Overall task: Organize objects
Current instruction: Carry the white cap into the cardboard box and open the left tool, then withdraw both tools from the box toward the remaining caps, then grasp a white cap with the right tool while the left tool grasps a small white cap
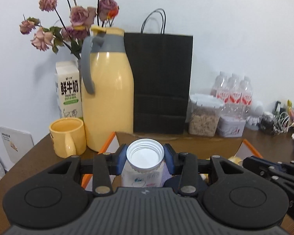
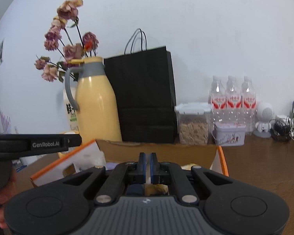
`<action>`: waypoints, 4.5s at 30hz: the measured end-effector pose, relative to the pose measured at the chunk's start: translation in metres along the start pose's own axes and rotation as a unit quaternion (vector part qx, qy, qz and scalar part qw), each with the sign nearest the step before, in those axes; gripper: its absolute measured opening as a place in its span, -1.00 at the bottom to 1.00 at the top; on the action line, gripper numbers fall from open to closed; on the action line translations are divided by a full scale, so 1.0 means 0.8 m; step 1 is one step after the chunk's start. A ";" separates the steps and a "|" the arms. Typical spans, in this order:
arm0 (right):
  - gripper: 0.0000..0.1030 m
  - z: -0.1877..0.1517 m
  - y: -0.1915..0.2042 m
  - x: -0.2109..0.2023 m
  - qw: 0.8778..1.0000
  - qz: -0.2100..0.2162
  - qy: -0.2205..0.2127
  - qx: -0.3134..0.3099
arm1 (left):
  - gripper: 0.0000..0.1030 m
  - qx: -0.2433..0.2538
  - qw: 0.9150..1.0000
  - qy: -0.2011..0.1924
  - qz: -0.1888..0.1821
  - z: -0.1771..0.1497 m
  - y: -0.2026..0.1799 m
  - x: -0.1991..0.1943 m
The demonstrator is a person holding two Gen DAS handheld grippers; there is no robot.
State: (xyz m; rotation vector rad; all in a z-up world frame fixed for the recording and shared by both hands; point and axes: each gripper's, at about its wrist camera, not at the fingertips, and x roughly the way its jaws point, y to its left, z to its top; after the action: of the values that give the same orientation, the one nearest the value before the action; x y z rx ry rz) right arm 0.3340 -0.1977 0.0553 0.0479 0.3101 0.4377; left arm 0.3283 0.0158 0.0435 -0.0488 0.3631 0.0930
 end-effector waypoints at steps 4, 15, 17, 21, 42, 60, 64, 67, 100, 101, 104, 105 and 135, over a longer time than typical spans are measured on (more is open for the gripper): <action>-0.93 -0.007 -0.002 0.004 1.000 0.001 0.010 -0.002 | -0.20 0.014 1.000 0.001 -0.002 -0.009 -0.005 0.002; 0.89 -0.015 -0.005 -0.005 1.000 -0.019 0.021 0.001 | 1.00 0.018 0.999 -0.028 0.014 -0.009 -0.010 -0.008; 0.91 -0.015 -0.004 -0.005 1.000 -0.023 0.022 0.000 | 1.00 0.019 0.999 -0.028 0.015 -0.009 -0.011 -0.008; 0.94 -0.015 -0.004 -0.005 0.999 -0.024 0.022 0.000 | 1.00 0.020 0.999 -0.025 0.016 -0.009 -0.012 -0.006; 1.00 -0.021 0.000 -0.020 0.999 -0.026 0.027 -0.014 | 1.00 0.020 0.999 -0.037 0.015 -0.013 -0.002 -0.020; 1.00 -0.034 0.011 -0.066 0.998 -0.025 0.032 -0.052 | 1.00 0.031 0.999 -0.043 0.012 -0.043 0.033 -0.083; 1.00 -0.043 0.014 -0.076 0.997 -0.021 0.043 -0.063 | 1.00 0.037 0.999 -0.020 0.013 -0.060 0.040 -0.093; 1.00 -0.052 0.016 -0.086 0.996 -0.017 0.052 -0.069 | 1.00 0.047 0.999 0.006 0.012 -0.073 0.043 -0.096; -0.01 -0.098 -0.017 -0.066 0.985 -0.054 0.163 -0.027 | 1.00 0.016 0.994 0.106 0.017 -0.120 0.067 -0.093; -0.05 -0.098 -0.017 -0.064 0.985 -0.052 0.165 -0.027 | 1.00 0.016 0.994 0.107 0.018 -0.120 0.067 -0.093; -0.18 -0.099 -0.015 -0.053 0.983 -0.046 0.178 -0.023 | 1.00 0.017 0.994 0.110 0.019 -0.121 0.067 -0.091; -0.21 -0.099 -0.013 -0.051 0.983 -0.047 0.176 -0.026 | 1.00 0.016 0.994 0.110 0.020 -0.121 0.067 -0.091; -0.47 -0.089 -0.002 -0.081 0.992 -0.010 0.119 -0.036 | 0.75 -0.008 0.986 0.153 0.060 -0.125 0.093 -0.045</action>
State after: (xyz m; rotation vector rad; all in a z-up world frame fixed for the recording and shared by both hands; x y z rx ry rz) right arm 0.2569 -0.2279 0.0055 -0.0784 0.5286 0.4345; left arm 0.2520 0.0803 -0.0390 -0.0572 0.6726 0.2087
